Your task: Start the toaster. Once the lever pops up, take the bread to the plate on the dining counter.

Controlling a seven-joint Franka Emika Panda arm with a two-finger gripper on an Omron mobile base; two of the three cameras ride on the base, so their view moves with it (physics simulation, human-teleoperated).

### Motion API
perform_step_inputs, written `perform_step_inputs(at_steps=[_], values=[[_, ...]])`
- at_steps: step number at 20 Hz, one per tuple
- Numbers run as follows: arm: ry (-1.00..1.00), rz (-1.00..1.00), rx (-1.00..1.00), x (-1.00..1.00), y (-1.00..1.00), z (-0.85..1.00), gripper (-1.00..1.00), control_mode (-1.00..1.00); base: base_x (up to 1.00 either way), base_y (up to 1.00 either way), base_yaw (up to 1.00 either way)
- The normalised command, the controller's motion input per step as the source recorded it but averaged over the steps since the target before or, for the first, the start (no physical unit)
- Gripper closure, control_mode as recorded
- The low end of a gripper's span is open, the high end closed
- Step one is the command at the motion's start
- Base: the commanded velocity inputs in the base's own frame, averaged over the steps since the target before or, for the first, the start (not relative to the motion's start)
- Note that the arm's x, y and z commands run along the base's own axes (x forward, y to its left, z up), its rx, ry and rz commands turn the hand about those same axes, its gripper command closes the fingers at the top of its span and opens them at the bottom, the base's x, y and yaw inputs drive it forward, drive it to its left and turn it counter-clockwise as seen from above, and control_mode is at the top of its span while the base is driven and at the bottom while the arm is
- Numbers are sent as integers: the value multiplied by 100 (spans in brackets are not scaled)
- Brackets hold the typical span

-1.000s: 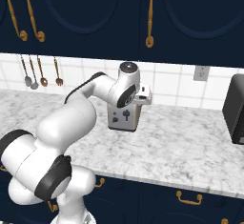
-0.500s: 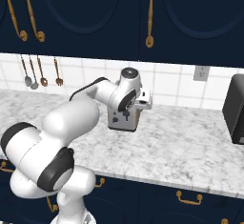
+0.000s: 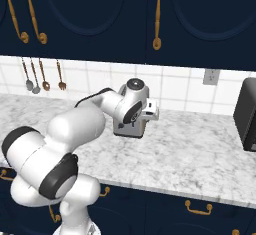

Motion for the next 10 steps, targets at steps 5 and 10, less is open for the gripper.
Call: perform_step_inputs(at_steps=[5, 10], values=[[0, -1, 0, 30, 0, 0, -100, -100, 0, 0, 0], [0, 0, 0, 28, 0, -4, -100, -100, 0, 0, 0]])
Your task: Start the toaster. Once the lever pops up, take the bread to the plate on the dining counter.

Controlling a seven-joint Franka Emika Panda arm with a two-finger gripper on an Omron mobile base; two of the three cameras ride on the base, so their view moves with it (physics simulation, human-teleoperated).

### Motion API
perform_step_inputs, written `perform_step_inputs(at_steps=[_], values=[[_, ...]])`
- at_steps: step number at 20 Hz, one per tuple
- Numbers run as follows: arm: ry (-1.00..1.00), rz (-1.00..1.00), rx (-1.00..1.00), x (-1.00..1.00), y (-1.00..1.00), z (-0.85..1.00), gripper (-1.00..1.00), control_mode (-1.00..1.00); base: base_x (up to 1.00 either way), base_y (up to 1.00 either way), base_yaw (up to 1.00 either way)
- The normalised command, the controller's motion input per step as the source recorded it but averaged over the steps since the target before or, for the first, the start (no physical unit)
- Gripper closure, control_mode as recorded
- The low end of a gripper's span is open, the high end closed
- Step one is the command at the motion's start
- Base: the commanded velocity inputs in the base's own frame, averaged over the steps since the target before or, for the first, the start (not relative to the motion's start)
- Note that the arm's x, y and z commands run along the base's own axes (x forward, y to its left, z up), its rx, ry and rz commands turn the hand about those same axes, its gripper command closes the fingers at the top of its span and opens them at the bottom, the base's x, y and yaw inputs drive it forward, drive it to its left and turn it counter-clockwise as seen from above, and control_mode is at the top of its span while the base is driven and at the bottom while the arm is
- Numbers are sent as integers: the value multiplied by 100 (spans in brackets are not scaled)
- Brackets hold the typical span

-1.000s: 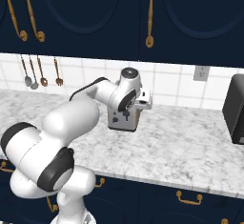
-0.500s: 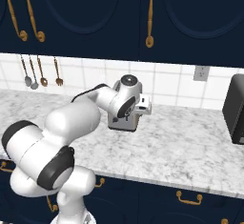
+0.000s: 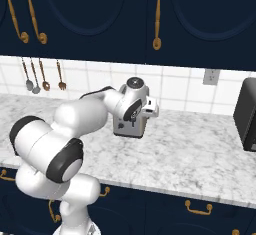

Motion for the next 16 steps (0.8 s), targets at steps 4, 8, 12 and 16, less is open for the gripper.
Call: perform_step_inputs(at_steps=[4, 8, 12, 16], values=[[0, 0, 0, 5, -5, -16, -100, -100, 0, 0, 0], [-1, 0, 0, 0, -2, -14, -100, -100, 0, 0, 0], [0, 0, 0, 0, 0, -21, -100, -100, 0, 0, 0], [0, 0, 0, 0, 0, -26, -100, -100, 0, 0, 0]])
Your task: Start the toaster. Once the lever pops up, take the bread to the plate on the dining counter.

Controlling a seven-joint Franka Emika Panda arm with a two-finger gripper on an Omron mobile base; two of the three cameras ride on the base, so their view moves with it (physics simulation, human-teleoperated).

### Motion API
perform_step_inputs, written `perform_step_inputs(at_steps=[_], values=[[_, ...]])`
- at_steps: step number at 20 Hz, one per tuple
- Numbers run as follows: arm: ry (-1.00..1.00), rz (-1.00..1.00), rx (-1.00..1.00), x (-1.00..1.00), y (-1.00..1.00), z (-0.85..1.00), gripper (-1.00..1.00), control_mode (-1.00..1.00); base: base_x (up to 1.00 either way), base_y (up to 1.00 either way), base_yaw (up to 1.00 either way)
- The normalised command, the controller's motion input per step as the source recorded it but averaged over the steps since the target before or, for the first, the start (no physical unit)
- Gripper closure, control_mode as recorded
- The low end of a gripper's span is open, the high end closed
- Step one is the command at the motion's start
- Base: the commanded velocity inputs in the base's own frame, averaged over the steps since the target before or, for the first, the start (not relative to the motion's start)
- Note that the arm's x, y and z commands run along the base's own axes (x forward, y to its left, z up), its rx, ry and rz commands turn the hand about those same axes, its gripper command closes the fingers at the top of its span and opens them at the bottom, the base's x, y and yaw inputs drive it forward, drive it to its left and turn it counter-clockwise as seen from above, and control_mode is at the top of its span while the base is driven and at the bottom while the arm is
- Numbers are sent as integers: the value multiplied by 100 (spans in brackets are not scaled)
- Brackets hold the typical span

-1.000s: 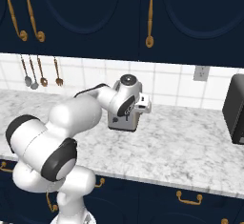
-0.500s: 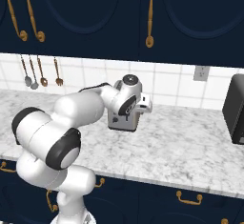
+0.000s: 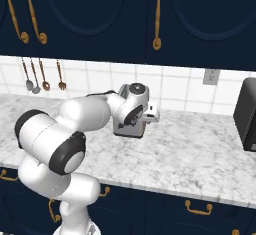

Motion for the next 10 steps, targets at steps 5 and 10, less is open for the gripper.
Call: perform_step_inputs(at_steps=[5, 10], values=[[0, 0, 0, 0, 0, -25, -100, -100, 0, 0, 0], [0, 0, 0, 0, 0, -14, -100, -100, 0, 0, 0]])
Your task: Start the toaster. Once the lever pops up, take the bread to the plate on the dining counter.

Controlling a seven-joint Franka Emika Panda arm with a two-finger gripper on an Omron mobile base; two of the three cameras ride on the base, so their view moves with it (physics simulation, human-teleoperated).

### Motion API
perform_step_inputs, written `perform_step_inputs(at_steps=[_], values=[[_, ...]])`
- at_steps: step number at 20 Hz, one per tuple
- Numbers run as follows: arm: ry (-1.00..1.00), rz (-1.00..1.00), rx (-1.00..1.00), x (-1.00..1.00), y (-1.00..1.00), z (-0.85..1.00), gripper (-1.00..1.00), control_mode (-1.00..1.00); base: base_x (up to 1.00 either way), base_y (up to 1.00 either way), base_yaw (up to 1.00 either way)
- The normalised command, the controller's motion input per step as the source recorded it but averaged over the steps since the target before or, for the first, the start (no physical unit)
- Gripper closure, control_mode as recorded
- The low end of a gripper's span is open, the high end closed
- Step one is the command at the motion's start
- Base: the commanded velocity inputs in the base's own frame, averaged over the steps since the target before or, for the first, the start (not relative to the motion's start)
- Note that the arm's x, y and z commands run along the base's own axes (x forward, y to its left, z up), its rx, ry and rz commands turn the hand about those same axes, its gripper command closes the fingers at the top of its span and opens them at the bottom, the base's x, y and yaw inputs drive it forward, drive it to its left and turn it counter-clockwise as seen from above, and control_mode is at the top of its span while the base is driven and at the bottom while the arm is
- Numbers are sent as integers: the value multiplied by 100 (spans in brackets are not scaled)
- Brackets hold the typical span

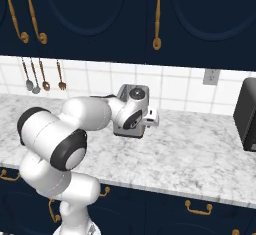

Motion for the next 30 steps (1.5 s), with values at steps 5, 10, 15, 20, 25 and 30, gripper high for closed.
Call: perform_step_inputs(at_steps=[5, 10, 15, 20, 25, 30], values=[[0, 0, 0, 3, 0, -12, -100, -100, 0, 0, 0], [0, 0, 0, 0, 0, -8, -100, -100, 0, 0, 0], [-7, 0, 0, -10, 0, 27, -100, -100, 0, 0, 0], [-9, 0, 0, -8, 0, 58, -100, -100, 0, 0, 0], [-8, 0, 0, -21, 0, 61, -100, -100, 0, 0, 0], [-18, 0, 0, -25, 0, 66, -100, -100, 0, 0, 0]])
